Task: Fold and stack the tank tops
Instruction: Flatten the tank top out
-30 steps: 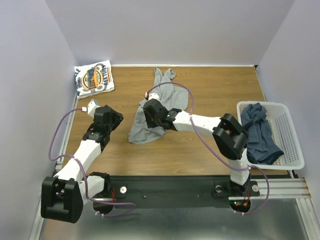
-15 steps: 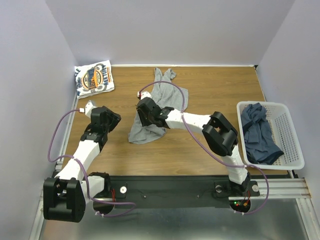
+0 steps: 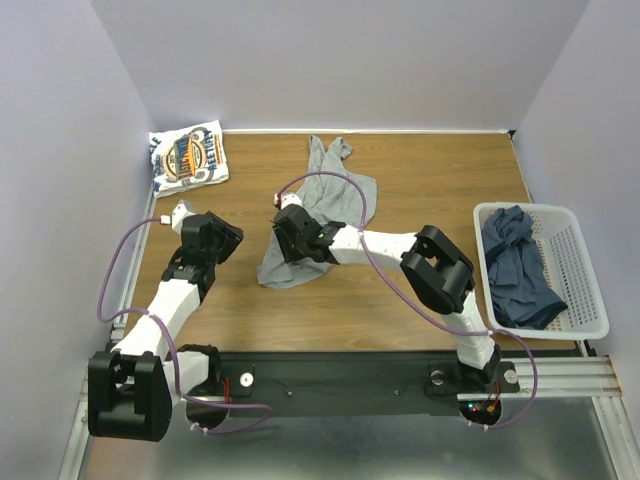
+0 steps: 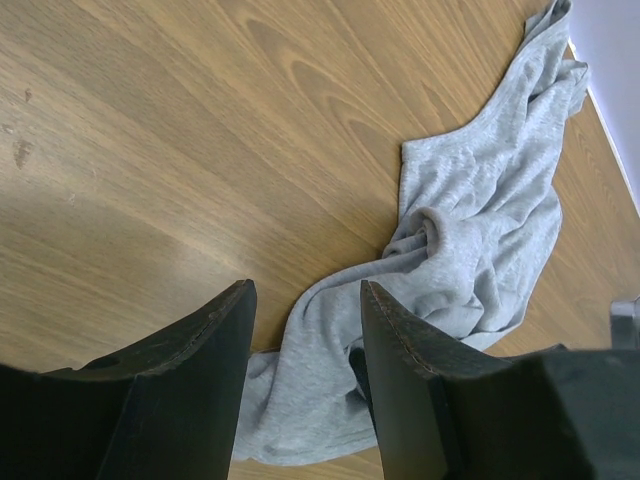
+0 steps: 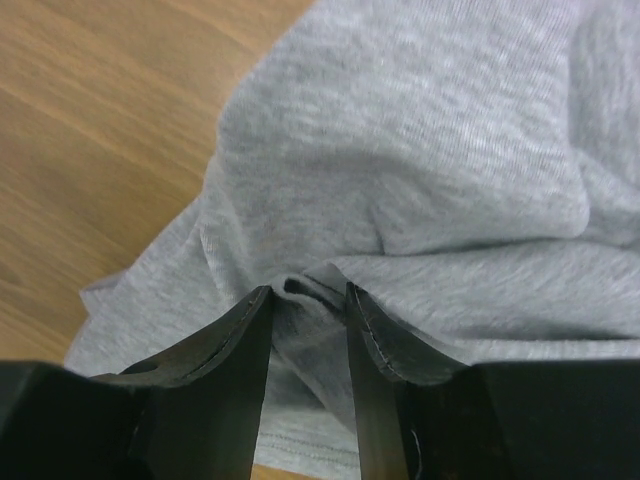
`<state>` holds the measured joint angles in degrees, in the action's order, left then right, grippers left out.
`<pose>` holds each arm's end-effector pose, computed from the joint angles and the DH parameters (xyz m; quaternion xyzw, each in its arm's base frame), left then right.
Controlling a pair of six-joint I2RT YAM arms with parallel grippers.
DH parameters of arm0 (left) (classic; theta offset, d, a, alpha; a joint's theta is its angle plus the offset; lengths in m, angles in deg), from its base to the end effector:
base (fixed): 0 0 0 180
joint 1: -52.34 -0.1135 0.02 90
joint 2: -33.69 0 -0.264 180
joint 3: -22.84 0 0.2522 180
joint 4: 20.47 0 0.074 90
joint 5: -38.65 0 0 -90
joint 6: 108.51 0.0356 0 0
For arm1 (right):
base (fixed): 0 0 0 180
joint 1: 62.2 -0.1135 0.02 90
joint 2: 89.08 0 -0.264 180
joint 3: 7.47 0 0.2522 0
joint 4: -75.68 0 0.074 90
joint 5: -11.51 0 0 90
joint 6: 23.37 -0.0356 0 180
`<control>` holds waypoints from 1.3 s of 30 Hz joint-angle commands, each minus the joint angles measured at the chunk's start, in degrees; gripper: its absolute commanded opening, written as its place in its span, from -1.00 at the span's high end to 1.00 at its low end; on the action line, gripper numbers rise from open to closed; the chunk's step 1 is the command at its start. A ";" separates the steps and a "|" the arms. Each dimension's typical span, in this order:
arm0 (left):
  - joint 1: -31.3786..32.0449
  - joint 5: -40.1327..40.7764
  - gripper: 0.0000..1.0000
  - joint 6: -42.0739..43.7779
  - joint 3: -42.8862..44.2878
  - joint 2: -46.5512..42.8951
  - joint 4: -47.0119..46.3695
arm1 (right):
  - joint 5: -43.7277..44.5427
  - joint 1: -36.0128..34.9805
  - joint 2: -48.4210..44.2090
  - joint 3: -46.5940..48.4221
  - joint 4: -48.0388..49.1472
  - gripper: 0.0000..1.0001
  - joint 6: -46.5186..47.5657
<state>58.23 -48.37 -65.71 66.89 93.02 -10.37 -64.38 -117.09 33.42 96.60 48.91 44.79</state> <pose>0.2266 -0.0215 0.2272 -0.3110 0.7857 -0.2191 0.4878 0.2818 0.3857 0.1794 -0.2161 0.8930 0.1457 0.3670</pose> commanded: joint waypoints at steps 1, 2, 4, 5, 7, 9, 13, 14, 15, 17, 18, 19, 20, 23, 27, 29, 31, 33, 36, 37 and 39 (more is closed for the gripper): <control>-0.35 -0.87 -0.14 0.44 -1.28 0.00 -2.49 | 0.74 -1.00 -3.50 -1.35 1.50 0.19 -1.80; -0.35 -0.79 -0.14 0.36 -1.37 0.08 -2.58 | 1.09 -0.92 -3.32 -1.44 1.50 0.19 -1.88; -0.35 -0.96 -0.14 0.27 -1.63 0.08 -2.75 | 2.67 -1.00 -3.40 -1.62 1.50 0.34 -2.58; -0.35 -1.05 -0.14 0.27 -1.72 0.08 -2.75 | 4.24 -1.00 -3.75 -2.23 1.50 0.41 -3.02; -0.35 -1.05 -0.14 0.27 -1.98 0.17 -2.75 | 6.36 -0.92 -5.24 -3.11 1.50 0.56 -4.34; -0.35 -1.31 -0.13 0.27 -2.24 0.35 -3.28 | 11.35 -1.00 -8.93 -4.60 1.41 0.74 -5.22; -0.27 -2.63 0.13 0.27 -3.12 1.92 -4.95 | 20.06 -0.83 -18.32 -10.48 0.98 0.91 -8.47; -0.27 -4.46 0.30 0.18 -3.47 2.28 -6.00 | 23.21 -0.83 -22.18 -11.28 -0.07 0.94 -9.00; -0.27 -5.00 0.39 0.09 -4.17 3.06 -6.62 | 24.81 -0.83 -24.39 -12.42 -0.78 0.96 -10.05; 0.00 -7.01 0.58 0.27 -4.88 3.77 -8.11 | 28.15 -0.83 -28.26 -16.01 -3.14 0.97 -11.20; 0.35 -7.37 0.59 0.35 -5.23 4.64 -9.33 | 30.95 -0.65 -32.19 -17.34 -4.03 0.97 -11.72; 1.48 -7.73 0.63 0.62 -5.67 5.00 -9.96 | 32.37 -0.31 -33.89 -19.79 -6.73 0.97 -13.29; 2.19 -8.08 0.68 0.88 -5.85 5.35 -10.40 | 33.86 0.05 -35.82 -21.12 -8.15 0.97 -14.18; 6.14 -7.99 0.69 1.67 -6.64 6.76 -12.50 | 37.83 3.90 -43.28 -27.18 -13.43 0.97 -17.61; 10.98 -7.90 0.63 2.29 -7.08 8.61 -14.52 | 35.04 15.05 -48.04 -35.43 -15.55 0.99 -18.32; 12.38 -8.26 0.48 2.55 -7.08 9.92 -14.88 | 33.53 20.60 -49.19 -37.29 -15.81 0.99 -17.53; 13.97 -8.87 0.34 2.99 -6.99 10.80 -15.32 | 33.70 22.28 -48.94 -38.88 -15.81 0.99 -17.27; 14.76 -9.05 0.09 3.34 -7.17 10.98 -15.41 | 33.88 23.95 -47.71 -39.32 -15.90 0.99 -17.18; 16.08 -10.10 -0.04 4.13 -7.87 10.37 -15.59 | 33.71 25.27 -44.99 -39.41 -15.90 0.99 -17.53; 16.34 -10.54 -0.04 4.83 -7.96 10.28 -15.59 | 33.53 25.45 -44.37 -39.41 -15.90 0.99 -17.62; 17.92 -11.68 -0.04 5.45 -7.87 10.45 -15.67 | 32.83 25.54 -42.88 -38.98 -15.81 0.99 -18.14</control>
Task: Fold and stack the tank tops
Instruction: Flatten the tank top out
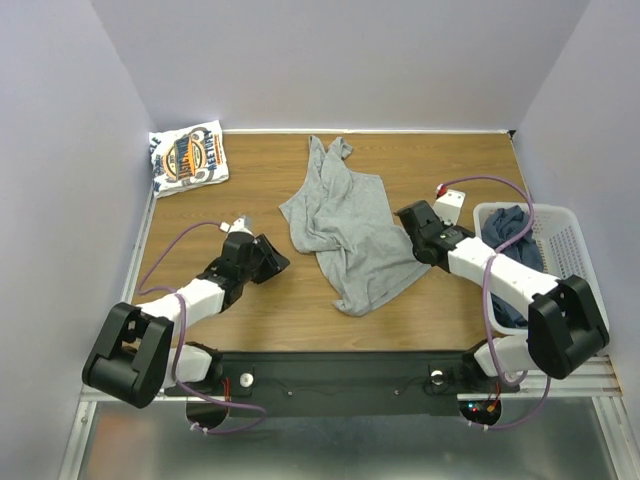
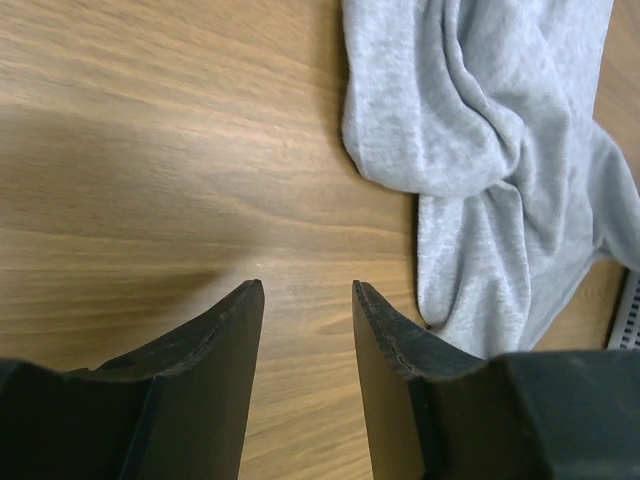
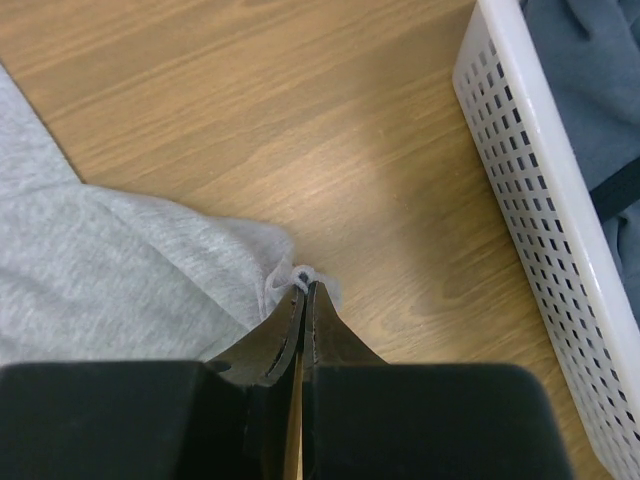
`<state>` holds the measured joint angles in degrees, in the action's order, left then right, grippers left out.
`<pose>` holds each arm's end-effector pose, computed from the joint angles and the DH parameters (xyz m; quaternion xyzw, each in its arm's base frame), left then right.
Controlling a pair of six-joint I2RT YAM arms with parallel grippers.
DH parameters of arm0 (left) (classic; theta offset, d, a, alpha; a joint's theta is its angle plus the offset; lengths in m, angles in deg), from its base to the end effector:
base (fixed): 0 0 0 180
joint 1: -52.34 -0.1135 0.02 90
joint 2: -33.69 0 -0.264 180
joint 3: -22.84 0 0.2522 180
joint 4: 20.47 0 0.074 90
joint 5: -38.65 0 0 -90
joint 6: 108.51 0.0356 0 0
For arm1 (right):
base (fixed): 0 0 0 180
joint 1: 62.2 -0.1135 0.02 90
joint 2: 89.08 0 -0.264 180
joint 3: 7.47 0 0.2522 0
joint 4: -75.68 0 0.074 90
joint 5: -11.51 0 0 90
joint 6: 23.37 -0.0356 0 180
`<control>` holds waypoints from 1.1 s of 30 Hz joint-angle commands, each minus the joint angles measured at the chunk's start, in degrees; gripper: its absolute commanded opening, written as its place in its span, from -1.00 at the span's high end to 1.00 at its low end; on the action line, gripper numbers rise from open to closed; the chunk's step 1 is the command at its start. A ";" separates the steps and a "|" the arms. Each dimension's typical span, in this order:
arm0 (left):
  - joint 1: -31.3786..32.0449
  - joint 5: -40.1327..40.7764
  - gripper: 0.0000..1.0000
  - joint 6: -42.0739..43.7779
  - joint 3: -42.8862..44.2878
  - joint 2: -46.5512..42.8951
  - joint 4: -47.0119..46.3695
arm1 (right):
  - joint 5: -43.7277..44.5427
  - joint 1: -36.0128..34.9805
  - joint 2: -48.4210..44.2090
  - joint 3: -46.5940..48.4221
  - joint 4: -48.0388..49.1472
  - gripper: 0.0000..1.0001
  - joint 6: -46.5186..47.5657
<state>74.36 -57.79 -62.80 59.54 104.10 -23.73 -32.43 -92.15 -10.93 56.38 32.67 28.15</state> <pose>0.2169 -0.0920 0.1668 -0.1400 0.8557 -0.3120 0.3884 0.2411 0.1093 0.2265 0.1755 0.8725 -0.1648 0.4253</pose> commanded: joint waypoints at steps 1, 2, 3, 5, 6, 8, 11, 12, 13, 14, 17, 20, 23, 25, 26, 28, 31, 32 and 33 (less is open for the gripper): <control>3.45 -3.13 -0.04 3.50 -0.18 -0.54 -2.41 | 0.70 0.60 1.83 1.59 0.34 0.99 -1.69; 4.51 -3.40 -0.04 3.86 0.00 -0.37 -2.41 | 0.52 0.60 2.18 1.77 0.43 0.99 -1.69; 5.57 -3.75 -0.04 4.21 0.26 -0.28 -2.32 | 0.34 0.60 2.44 1.86 0.43 0.99 -1.69; 9.86 -5.16 -0.05 4.83 1.05 0.08 -2.84 | 0.17 0.60 2.62 2.12 0.43 0.99 -1.69; 11.62 -5.25 -0.09 4.83 1.32 -0.01 -3.20 | -0.09 0.60 2.62 2.21 0.43 0.99 -1.69; 14.62 -4.73 -0.21 4.48 2.45 0.25 -3.02 | -0.53 0.60 2.27 2.30 0.43 0.99 -1.60; 19.89 -2.80 -0.37 3.16 2.99 1.65 -2.41 | -0.71 0.51 1.83 2.39 0.43 0.99 -1.34; 21.99 -2.27 -0.39 2.55 3.08 2.35 -2.50 | -0.54 0.60 1.74 2.56 0.43 0.99 -1.25; 23.14 -1.66 -0.42 2.46 3.51 4.01 -2.58 | -0.36 0.60 1.74 2.65 0.43 0.99 -0.99; 23.94 -1.13 -0.44 2.63 3.86 4.99 -3.02 | -0.10 0.69 1.74 2.82 0.43 0.99 -0.81; 26.49 -0.86 -0.44 3.51 5.71 9.21 -4.86 | -0.10 0.77 1.74 3.44 0.43 0.99 -0.46; 27.81 -1.04 -0.39 5.18 8.43 13.60 -5.04 | -0.27 0.78 1.48 4.14 0.43 0.99 0.16; 28.25 -1.29 -0.30 5.97 9.93 16.86 -4.96 | -0.18 0.95 1.13 4.41 0.43 0.99 0.51; 28.43 -2.00 -0.20 5.89 10.54 18.26 -4.96 | -0.18 1.13 0.78 4.49 0.43 0.99 0.77; 28.60 -2.26 -0.09 5.80 10.46 18.44 -4.96 | -0.18 1.21 0.69 4.49 0.43 0.99 0.86; 29.13 -2.44 0.06 5.27 9.94 18.27 -4.96 | -0.27 1.48 0.25 4.67 0.43 0.99 1.12; 29.39 -2.35 0.05 4.13 8.18 16.26 -4.43 | -0.53 1.74 -0.28 5.11 0.43 0.99 1.39; 29.40 -2.35 -0.09 3.69 7.65 15.47 -4.43 | -0.54 1.92 -0.19 5.11 0.43 0.99 1.48; 29.40 -2.27 -0.14 3.69 6.95 14.67 -4.17 | -0.54 1.83 -0.19 5.20 0.43 0.99 1.56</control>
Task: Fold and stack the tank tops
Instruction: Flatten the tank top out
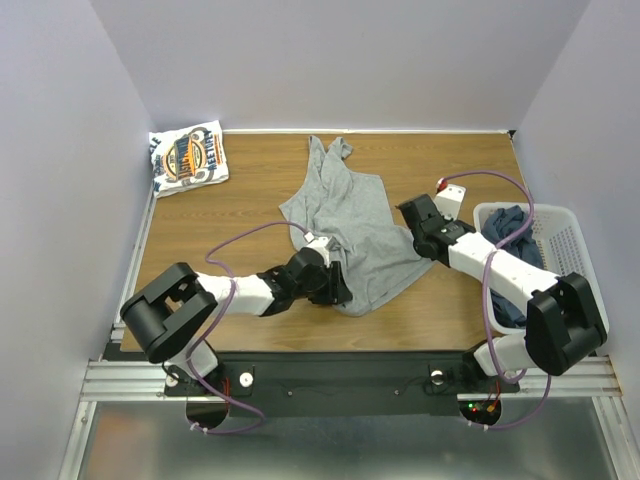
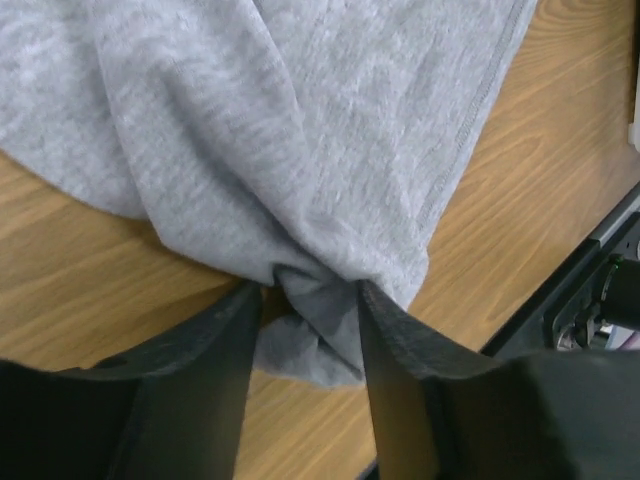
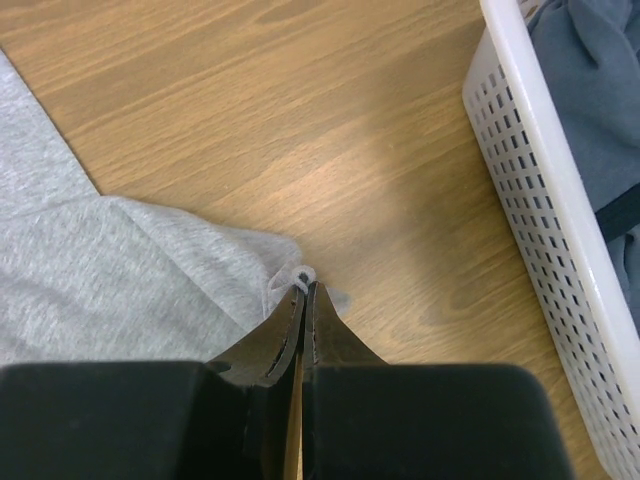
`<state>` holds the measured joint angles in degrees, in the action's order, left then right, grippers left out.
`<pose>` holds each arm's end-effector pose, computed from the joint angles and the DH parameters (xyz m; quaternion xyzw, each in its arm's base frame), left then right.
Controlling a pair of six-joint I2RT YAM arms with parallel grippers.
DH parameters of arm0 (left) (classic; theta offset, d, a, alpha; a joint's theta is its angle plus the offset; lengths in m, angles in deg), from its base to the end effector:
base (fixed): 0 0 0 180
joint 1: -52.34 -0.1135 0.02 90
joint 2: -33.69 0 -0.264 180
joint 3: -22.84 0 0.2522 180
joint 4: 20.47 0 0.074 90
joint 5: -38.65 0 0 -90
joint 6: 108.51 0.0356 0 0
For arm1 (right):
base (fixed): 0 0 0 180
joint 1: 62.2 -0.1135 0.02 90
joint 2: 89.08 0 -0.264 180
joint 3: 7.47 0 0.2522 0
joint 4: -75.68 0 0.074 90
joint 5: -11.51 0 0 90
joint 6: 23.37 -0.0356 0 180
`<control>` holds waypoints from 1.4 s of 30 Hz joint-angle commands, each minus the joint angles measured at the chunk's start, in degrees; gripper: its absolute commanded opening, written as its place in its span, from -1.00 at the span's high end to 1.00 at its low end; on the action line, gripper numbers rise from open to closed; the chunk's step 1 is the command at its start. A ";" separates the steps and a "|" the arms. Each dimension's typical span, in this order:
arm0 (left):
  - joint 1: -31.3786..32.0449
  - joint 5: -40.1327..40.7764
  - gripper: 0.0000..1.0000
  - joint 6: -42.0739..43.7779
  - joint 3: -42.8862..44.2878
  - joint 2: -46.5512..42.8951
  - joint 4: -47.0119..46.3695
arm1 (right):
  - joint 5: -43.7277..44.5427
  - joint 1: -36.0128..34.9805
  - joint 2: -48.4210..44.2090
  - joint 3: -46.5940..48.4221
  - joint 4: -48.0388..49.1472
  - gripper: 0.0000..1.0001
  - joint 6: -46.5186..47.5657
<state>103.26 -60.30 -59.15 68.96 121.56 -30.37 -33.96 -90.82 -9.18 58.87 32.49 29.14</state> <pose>0.1792 -0.2294 0.1518 0.1158 0.8644 -0.3948 0.2890 0.2519 0.1090 0.2312 0.1766 0.8757 -0.1599 0.4199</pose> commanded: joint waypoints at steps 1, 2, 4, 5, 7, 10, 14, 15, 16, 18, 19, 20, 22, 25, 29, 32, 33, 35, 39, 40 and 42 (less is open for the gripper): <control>0.50 0.34 -0.17 -0.31 -3.09 -4.54 2.39 | 0.99 0.58 -1.94 2.79 0.52 0.99 0.67; 0.50 0.16 -0.20 -0.49 -4.40 -5.25 2.39 | 0.91 0.67 -1.94 2.79 0.60 0.99 0.76; 0.50 -0.45 -0.20 -0.40 -5.28 -6.74 2.13 | 0.99 0.93 -1.85 2.79 0.60 0.99 0.76; 0.50 -1.41 -0.20 -0.14 -5.90 -6.93 1.87 | 0.91 1.11 -1.85 2.79 0.60 0.99 0.84; 0.76 -1.95 -0.20 0.30 -6.08 -6.76 1.51 | 0.82 1.29 -1.85 2.79 0.60 0.99 0.85; 1.29 -2.12 -0.17 0.83 -5.82 -5.79 0.99 | 0.73 1.46 -1.68 2.88 0.60 0.99 0.93; 1.29 -2.30 0.03 1.36 -4.50 -4.47 0.98 | 0.64 1.81 -1.50 3.06 0.69 0.99 1.20; 1.47 -2.39 0.08 1.36 -4.67 -4.21 0.98 | 0.82 1.90 -1.50 3.14 0.78 0.99 1.28; 1.55 -2.47 0.13 1.27 -4.67 -4.29 0.98 | 0.82 2.08 -1.41 3.23 0.78 0.99 1.37; 1.99 -2.39 0.20 0.74 -5.11 -4.47 0.98 | 0.73 2.34 -1.41 3.32 0.78 0.99 1.55; 2.17 -2.39 0.20 0.48 -5.64 -4.82 1.07 | 0.82 2.52 -1.41 3.32 0.78 0.99 1.64; 2.34 -2.39 0.21 -0.05 -5.81 -4.99 0.99 | 0.73 2.61 -1.50 3.50 0.69 0.99 1.72; 3.04 -2.39 0.21 -0.49 -6.25 -5.43 0.90 | 0.73 2.78 -1.41 3.85 0.78 0.99 1.90; 3.84 -2.47 0.21 -1.10 -6.61 -5.17 0.46 | 0.64 2.96 -1.24 4.11 0.87 0.99 2.16; 5.59 -3.00 0.25 -2.42 -6.43 -4.47 -0.51 | 0.38 3.31 -0.88 4.46 0.95 0.99 2.34; 6.04 -3.00 0.52 -3.91 -6.34 -3.68 -0.77 | 0.12 3.48 -0.71 4.47 1.04 0.99 2.51; 5.95 -3.00 0.67 -4.35 -6.43 -3.68 -0.86 | 0.11 3.48 -0.71 4.55 1.04 0.99 2.43; 5.95 -1.52 1.00 -6.02 -6.43 -4.81 -0.16 | -0.06 3.48 -0.71 4.64 1.13 0.99 2.60; 3.33 6.65 1.00 -7.43 -5.03 -11.48 11.04 | -1.29 3.48 -1.06 3.77 1.13 0.99 2.34; 1.83 8.14 1.00 -7.61 -4.94 -15.15 13.18 | -2.42 3.48 -1.32 3.41 1.22 0.99 2.08; -2.55 12.02 1.00 -7.70 -5.46 -19.56 19.05 | -3.48 3.48 -1.67 2.36 1.31 0.99 1.64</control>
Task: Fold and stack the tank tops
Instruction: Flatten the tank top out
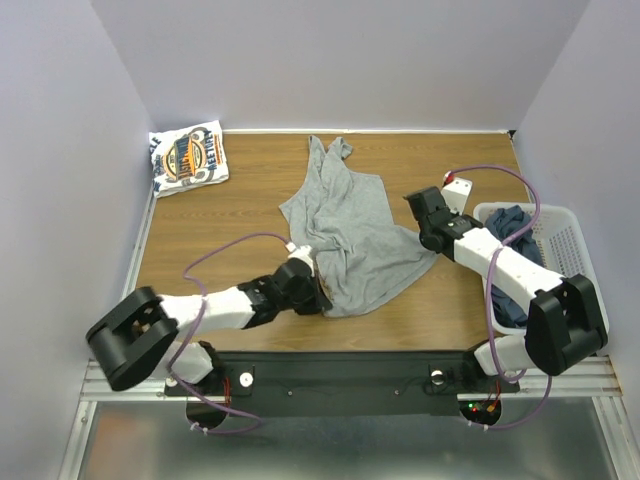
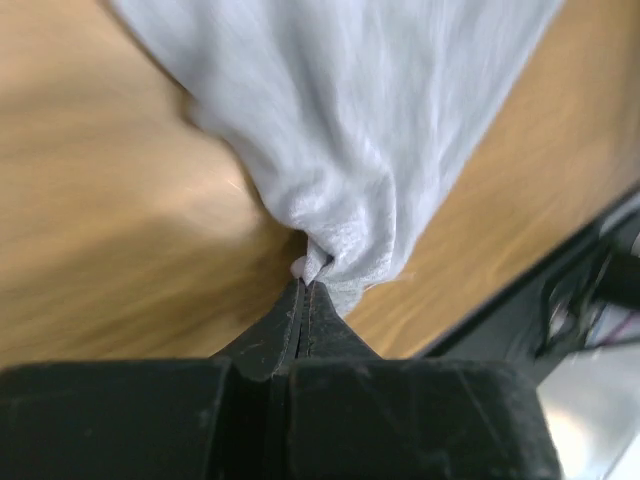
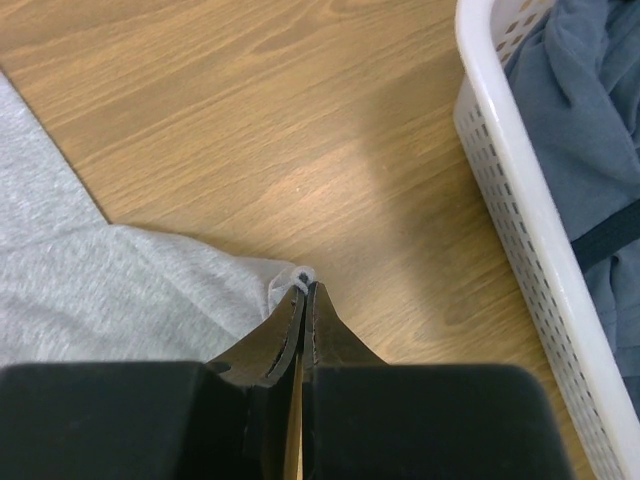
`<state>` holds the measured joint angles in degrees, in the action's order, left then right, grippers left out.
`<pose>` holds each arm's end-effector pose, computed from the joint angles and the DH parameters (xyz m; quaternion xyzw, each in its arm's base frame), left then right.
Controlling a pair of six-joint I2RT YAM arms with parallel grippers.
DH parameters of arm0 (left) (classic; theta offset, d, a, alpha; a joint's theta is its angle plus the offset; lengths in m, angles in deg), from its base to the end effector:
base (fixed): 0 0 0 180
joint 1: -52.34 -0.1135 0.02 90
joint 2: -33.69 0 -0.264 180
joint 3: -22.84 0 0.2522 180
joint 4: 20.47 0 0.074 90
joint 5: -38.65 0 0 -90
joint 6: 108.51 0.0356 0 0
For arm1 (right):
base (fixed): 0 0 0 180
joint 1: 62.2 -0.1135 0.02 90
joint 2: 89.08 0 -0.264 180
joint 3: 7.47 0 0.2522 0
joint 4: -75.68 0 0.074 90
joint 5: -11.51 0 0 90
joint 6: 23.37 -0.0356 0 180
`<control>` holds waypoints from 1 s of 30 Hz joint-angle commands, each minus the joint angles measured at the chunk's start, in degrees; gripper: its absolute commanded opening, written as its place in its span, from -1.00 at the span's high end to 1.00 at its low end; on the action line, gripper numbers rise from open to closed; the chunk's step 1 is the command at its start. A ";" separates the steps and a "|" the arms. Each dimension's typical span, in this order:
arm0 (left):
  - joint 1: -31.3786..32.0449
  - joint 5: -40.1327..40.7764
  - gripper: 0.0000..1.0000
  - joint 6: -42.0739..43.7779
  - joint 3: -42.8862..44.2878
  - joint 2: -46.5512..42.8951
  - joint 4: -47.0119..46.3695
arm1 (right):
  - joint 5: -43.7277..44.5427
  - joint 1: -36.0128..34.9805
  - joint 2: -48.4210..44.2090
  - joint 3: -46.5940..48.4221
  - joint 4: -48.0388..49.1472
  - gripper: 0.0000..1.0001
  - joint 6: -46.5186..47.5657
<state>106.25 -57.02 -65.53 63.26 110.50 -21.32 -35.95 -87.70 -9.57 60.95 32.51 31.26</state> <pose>0.1455 -0.2056 0.1573 0.0760 0.8851 -0.3805 0.2570 0.2613 0.0979 0.2432 0.1872 0.8741 -0.1528 0.4214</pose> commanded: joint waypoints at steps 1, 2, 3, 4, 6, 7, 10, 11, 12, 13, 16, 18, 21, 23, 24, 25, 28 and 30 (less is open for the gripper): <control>-10.96 9.44 1.00 -1.05 -0.28 -13.22 11.61 | -2.98 0.36 -1.54 -1.03 1.28 0.99 -0.66; -13.63 10.06 1.00 -0.79 -1.24 -15.79 13.36 | -4.12 0.36 -1.81 -1.82 1.46 0.99 -1.27; -16.18 11.37 1.00 -0.53 -1.52 -18.26 16.51 | -5.53 0.27 -2.42 -2.70 1.63 0.99 -1.71; -18.90 11.73 1.00 0.00 -1.60 -20.63 17.76 | -7.11 0.27 -2.95 -3.93 1.81 0.99 -2.15; -24.62 12.44 1.00 1.41 -1.17 -26.18 21.18 | -12.03 0.27 -5.31 -8.05 3.12 0.99 -3.73; -25.95 12.61 1.00 1.58 -0.82 -27.24 21.99 | -13.53 0.27 -6.37 -9.46 3.56 0.95 -4.17; -28.33 12.18 1.00 2.29 0.24 -28.39 23.66 | -17.58 0.27 -12.51 -14.65 4.18 0.56 -6.19; -28.42 11.74 1.00 2.38 0.07 -28.13 23.66 | -18.28 0.27 -14.71 -15.97 4.10 0.24 -6.89; -28.51 10.61 1.00 2.20 -0.20 -27.86 23.32 | -18.46 0.18 -16.64 -17.81 4.10 0.10 -7.07; -28.51 9.90 1.00 2.11 -0.55 -27.60 22.96 | -18.81 0.27 -20.23 -18.61 4.18 0.02 -6.99; -28.60 9.36 1.00 1.06 -2.13 -27.16 22.26 | -20.39 0.27 -22.63 -20.20 4.01 -0.11 -8.04; -28.68 9.80 1.00 0.18 -3.01 -27.94 22.17 | -21.36 0.27 -22.20 -20.99 4.10 -0.11 -8.83; -28.69 10.33 1.00 -0.26 -3.01 -28.74 22.60 | -23.47 0.27 -19.75 -21.69 4.27 -0.03 -10.24; -28.86 11.82 1.00 -0.26 -2.23 -29.53 24.27 | -22.43 0.27 -18.86 -22.83 4.36 0.04 -10.85; -29.04 13.48 1.00 -0.35 -1.96 -29.97 25.58 | -21.72 0.27 -18.60 -23.10 4.36 0.05 -11.03; -29.39 14.10 1.00 -0.43 -1.78 -30.75 26.12 | -21.19 0.27 -18.42 -23.36 4.53 0.07 -11.29; -30.88 14.29 1.00 -0.61 -1.78 -32.08 26.04 | -20.48 0.27 -17.02 -23.10 4.97 0.16 -11.73; -31.84 13.94 1.00 -0.52 -1.52 -32.08 26.04 | -19.87 0.27 -15.70 -22.93 5.41 0.17 -11.56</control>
<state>75.83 -45.09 -65.60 60.48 79.56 4.12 -57.45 -87.72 -26.45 37.21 35.55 20.72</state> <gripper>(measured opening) 0.025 0.425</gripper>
